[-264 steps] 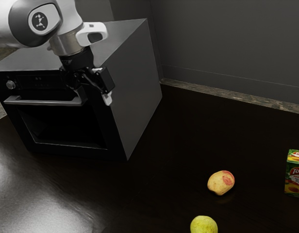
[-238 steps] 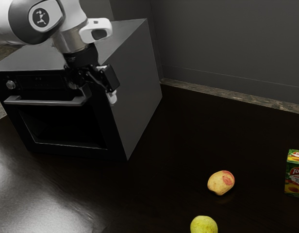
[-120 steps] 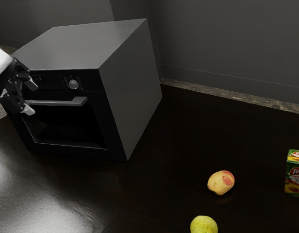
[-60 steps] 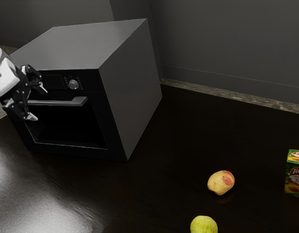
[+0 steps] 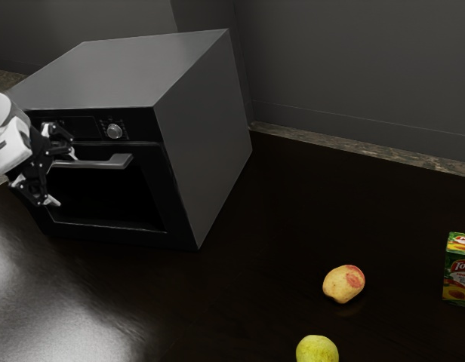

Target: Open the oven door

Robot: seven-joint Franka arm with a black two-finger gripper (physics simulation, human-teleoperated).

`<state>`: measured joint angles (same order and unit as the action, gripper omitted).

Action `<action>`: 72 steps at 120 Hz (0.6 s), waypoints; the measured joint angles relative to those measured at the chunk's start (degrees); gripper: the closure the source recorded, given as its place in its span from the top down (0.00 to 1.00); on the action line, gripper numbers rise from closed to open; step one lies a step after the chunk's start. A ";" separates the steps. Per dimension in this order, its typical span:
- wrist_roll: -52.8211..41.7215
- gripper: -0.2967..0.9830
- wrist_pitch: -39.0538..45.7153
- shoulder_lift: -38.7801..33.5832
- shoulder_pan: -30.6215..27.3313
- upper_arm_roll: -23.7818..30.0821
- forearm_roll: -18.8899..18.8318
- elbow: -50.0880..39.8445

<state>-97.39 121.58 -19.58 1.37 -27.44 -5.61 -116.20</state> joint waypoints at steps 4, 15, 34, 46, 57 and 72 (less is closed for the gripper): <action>-0.31 0.75 0.08 -1.91 0.01 -0.01 -0.02 -1.56; -0.96 0.74 0.23 -14.99 -0.07 0.73 -0.64 -10.04; 0.84 0.76 -1.07 -41.88 -1.35 11.44 -6.95 -29.68; 3.00 0.76 -4.07 -44.79 -1.96 14.24 -4.96 -19.80; 8.58 0.77 -11.00 -18.38 -2.10 17.32 2.18 14.16; 22.86 0.77 -22.98 13.58 -1.92 18.68 6.72 38.66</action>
<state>-74.54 98.60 -6.00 -0.56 -8.76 1.10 -77.54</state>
